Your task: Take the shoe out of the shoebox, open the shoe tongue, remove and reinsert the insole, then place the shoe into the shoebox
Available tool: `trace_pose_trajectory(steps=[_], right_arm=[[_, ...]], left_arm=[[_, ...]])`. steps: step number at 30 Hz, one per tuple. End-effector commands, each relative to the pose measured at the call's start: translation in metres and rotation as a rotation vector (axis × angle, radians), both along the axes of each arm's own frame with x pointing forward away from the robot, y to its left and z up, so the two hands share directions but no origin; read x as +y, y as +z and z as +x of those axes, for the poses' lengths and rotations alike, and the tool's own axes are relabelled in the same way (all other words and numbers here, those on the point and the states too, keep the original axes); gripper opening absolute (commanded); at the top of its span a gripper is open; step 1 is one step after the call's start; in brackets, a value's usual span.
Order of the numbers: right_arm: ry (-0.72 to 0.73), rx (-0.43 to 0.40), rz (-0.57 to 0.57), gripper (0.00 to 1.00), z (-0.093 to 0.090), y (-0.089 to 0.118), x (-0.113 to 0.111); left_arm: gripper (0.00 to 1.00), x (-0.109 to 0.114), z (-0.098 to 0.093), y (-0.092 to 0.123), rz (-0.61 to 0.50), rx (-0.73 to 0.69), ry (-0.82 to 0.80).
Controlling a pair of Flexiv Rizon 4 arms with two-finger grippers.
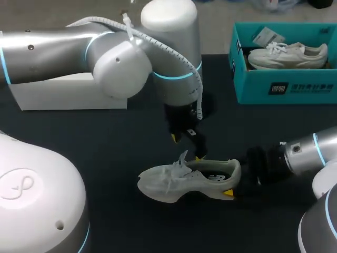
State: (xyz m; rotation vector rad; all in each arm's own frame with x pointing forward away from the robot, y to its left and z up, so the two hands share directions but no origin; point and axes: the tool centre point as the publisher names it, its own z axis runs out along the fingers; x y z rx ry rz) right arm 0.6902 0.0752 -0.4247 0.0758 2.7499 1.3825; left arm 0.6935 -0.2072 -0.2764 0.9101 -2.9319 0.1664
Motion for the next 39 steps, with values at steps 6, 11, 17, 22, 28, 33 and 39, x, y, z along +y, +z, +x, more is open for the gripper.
trace_pose_trajectory(steps=[6, 11, 17, 22, 28, 33, 39], right_arm=[[-0.003, -0.001, -0.002, 0.0, 0.0, -0.005, 0.003], [-0.003, -0.001, -0.002, 0.0, 0.0, -0.005, 0.003], [-0.003, -0.001, -0.002, 0.0, 0.0, -0.005, 0.003], [-0.003, -0.001, -0.002, 0.0, 0.0, -0.005, 0.003], [-0.003, -0.001, -0.002, 0.0, 0.0, -0.005, 0.003], [-0.003, -0.001, -0.002, 0.0, 0.0, -0.005, 0.003], [-0.003, -0.001, -0.002, 0.0, 0.0, -0.005, 0.003]], left_arm=[[0.0, -0.032, 0.009, -0.011, 0.022, -0.2, -0.393], [0.0, -0.043, 0.008, -0.012, -0.059, -0.159, -0.459], [0.0, -0.043, 0.008, -0.012, -0.059, -0.159, -0.459], [0.0, -0.043, 0.008, -0.012, -0.059, -0.159, -0.459], [0.0, -0.043, 0.008, -0.012, -0.059, -0.159, -0.459], [0.0, -0.053, 0.003, -0.024, -0.061, -0.135, -0.536], [0.0, -0.063, -0.009, -0.046, -0.086, -0.087, -0.626]])
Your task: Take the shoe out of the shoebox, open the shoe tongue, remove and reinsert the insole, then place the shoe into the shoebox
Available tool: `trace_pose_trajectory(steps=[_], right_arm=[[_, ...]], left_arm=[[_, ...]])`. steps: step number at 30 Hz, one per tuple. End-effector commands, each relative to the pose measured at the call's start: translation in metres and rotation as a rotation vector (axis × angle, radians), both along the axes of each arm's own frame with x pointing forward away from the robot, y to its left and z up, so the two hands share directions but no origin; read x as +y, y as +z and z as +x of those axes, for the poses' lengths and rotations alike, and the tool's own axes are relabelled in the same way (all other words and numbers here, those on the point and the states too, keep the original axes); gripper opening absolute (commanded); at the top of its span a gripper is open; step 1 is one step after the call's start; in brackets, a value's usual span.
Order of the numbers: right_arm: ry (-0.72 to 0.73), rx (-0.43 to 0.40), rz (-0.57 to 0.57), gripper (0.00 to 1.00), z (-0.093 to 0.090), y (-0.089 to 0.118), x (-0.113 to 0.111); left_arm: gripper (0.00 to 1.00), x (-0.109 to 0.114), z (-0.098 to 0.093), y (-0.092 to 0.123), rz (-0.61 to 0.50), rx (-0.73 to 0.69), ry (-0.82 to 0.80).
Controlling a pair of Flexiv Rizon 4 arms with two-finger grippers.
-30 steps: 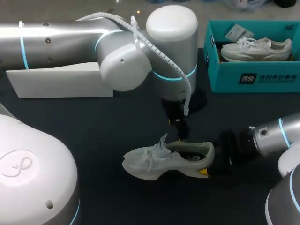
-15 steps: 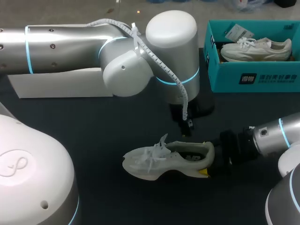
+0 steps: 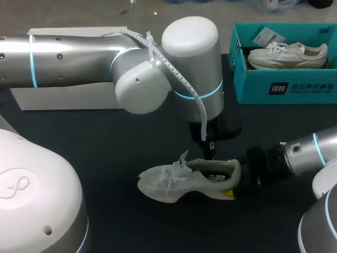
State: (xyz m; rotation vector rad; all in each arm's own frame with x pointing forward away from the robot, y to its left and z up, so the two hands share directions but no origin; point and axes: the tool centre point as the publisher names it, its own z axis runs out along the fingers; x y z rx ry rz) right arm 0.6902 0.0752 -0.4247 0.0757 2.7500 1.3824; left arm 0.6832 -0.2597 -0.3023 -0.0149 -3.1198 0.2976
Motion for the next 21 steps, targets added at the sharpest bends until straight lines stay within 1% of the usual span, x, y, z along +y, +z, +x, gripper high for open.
trace_pose_trajectory(steps=[1, 6, 14, 17, 21], right_arm=[[-0.003, -0.001, -0.002, 0.0, 0.0, -0.005, 0.003], [-0.003, -0.001, -0.002, 0.0, 0.0, -0.005, 0.003], [-0.003, -0.001, -0.002, 0.0, 0.0, -0.005, 0.003], [-0.003, -0.001, -0.002, 0.0, 0.0, -0.005, 0.003], [-0.003, -0.001, -0.002, 0.0, 0.0, -0.005, 0.003]], left_arm=[[0.0, -0.012, -0.001, -0.025, -0.003, 0.035, -0.036], [0.0, -0.018, -0.005, -0.044, 0.014, 0.048, -0.087], [0.0, -0.026, 0.001, -0.066, 0.022, 0.041, -0.111], [0.0, -0.027, 0.005, -0.076, 0.031, 0.04, -0.11], [0.0, -0.024, 0.003, -0.083, 0.044, 0.042, -0.11]])
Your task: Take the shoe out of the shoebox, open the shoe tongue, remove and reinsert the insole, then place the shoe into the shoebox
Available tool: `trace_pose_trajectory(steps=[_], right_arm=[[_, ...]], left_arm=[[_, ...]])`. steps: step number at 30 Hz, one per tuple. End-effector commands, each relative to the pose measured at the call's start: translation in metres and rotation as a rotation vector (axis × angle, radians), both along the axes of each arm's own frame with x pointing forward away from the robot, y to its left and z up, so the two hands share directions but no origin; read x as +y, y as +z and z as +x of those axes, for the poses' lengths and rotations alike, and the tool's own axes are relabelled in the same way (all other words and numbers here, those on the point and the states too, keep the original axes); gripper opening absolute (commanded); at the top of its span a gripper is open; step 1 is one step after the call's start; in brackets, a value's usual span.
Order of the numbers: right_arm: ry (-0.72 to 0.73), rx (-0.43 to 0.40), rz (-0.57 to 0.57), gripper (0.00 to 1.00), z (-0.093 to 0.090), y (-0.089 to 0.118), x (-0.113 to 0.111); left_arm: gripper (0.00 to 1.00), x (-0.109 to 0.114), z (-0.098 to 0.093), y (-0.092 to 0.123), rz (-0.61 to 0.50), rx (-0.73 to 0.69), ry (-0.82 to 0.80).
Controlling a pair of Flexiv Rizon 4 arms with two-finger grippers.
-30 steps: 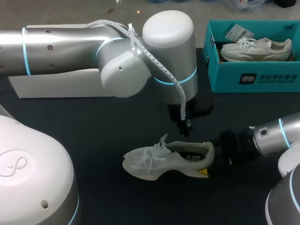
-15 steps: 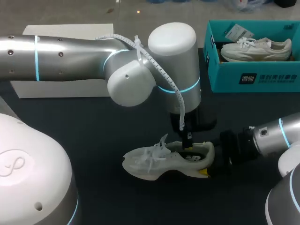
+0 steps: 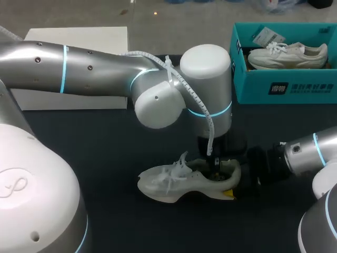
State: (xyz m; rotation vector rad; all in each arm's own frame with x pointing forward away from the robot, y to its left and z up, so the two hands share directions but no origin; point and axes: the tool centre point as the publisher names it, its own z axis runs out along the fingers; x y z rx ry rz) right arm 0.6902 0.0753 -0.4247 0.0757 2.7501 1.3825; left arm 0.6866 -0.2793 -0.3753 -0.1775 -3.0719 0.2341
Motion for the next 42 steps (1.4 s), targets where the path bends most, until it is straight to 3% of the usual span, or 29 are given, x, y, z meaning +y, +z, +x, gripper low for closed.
trace_pose_trajectory(steps=[1, 19, 21, 27, 30, 42], right_arm=[[-0.003, -0.001, -0.002, 0.0, 0.0, -0.005, 0.003], [-0.003, -0.001, -0.002, 0.0, 0.0, -0.005, 0.003], [-0.003, -0.001, -0.002, 0.0, 0.0, -0.005, 0.003], [-0.003, -0.001, -0.002, 0.0, 0.0, -0.005, 0.003], [-0.003, -0.001, -0.002, 0.0, 0.0, -0.005, 0.003], [-0.003, -0.001, -0.002, 0.0, 0.0, -0.005, 0.003]], left_arm=[[0.0, -0.003, -0.001, -0.011, 0.01, 0.003, 0.002], [0.0, 0.021, -0.018, -0.023, 0.07, 0.11, -0.051], [0.14, 0.023, -0.017, -0.025, 0.083, 0.127, -0.072], [0.23, 0.024, -0.018, -0.035, 0.128, 0.185, -0.132], [0.42, 0.023, -0.019, -0.039, 0.144, 0.213, -0.165], [0.53, 0.016, -0.017, -0.07, 0.163, 0.155, -0.164]])
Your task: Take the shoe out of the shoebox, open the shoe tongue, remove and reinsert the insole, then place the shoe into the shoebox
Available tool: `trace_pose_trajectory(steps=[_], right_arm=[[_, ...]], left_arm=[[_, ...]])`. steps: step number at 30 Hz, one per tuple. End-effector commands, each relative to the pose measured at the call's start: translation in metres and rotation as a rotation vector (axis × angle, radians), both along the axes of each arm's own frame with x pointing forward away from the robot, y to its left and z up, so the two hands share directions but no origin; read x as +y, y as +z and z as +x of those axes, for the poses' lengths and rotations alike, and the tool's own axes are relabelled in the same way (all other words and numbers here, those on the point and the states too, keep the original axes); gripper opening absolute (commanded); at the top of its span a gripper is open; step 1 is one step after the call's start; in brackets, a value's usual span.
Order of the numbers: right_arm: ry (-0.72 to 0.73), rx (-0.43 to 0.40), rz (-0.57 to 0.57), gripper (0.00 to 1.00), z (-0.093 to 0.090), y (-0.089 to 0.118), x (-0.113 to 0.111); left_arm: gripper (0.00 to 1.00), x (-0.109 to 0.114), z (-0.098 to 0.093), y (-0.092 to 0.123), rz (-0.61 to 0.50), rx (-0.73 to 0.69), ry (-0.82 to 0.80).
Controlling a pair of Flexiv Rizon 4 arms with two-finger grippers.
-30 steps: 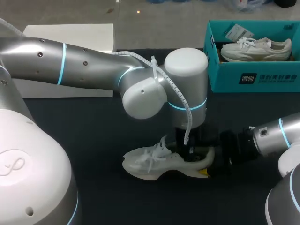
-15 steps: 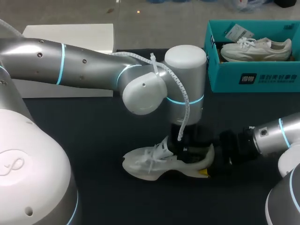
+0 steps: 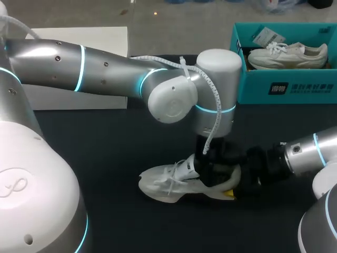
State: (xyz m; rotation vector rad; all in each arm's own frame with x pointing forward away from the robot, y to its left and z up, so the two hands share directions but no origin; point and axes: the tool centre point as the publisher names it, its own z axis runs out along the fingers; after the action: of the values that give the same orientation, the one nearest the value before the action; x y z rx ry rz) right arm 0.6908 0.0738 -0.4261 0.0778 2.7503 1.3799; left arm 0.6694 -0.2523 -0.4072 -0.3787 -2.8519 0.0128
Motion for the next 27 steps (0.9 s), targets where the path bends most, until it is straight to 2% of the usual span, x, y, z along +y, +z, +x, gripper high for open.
trace_pose_trajectory(steps=[1, 2, 3, 10, 14, 23, 25, 26, 27], right_arm=[[-0.001, -0.001, -0.001, 0.0, -0.001, -0.004, 0.005], [-0.001, -0.001, -0.001, 0.0, -0.001, -0.004, 0.005], [-0.001, -0.001, -0.001, 0.0, -0.001, -0.004, 0.005], [-0.001, -0.001, -0.001, 0.0, -0.001, -0.004, 0.005], [-0.001, -0.001, -0.001, 0.0, -0.001, -0.004, 0.005], [-0.001, -0.001, -0.001, 0.0, -0.001, -0.004, 0.005], [-0.001, -0.001, -0.001, 0.0, -0.001, -0.004, 0.005], [-0.001, -0.001, -0.001, 0.0, -0.001, -0.004, 0.005], [-0.001, -0.001, -0.001, 0.0, -0.001, -0.004, 0.005]], left_arm=[[0.57, -0.011, 0.001, -0.041, 0.015, -0.058, 0.013], [0.58, -0.01, 0.001, -0.045, 0.017, -0.067, 0.016], [0.55, -0.009, 0.002, -0.048, 0.018, -0.085, 0.024], [0.47, -0.003, 0.007, -0.064, 0.017, -0.119, 0.053], [0.32, -0.002, 0.013, -0.071, -0.003, -0.093, 0.078], [0.29, -0.002, 0.018, -0.086, 0.013, -0.083, 0.065], [0.21, -0.002, 0.018, -0.089, 0.008, -0.099, 0.073], [0.05, -0.002, 0.018, -0.09, 0.007, -0.103, 0.076], [0.0, -0.002, 0.018, -0.091, 0.004, -0.11, 0.079]])
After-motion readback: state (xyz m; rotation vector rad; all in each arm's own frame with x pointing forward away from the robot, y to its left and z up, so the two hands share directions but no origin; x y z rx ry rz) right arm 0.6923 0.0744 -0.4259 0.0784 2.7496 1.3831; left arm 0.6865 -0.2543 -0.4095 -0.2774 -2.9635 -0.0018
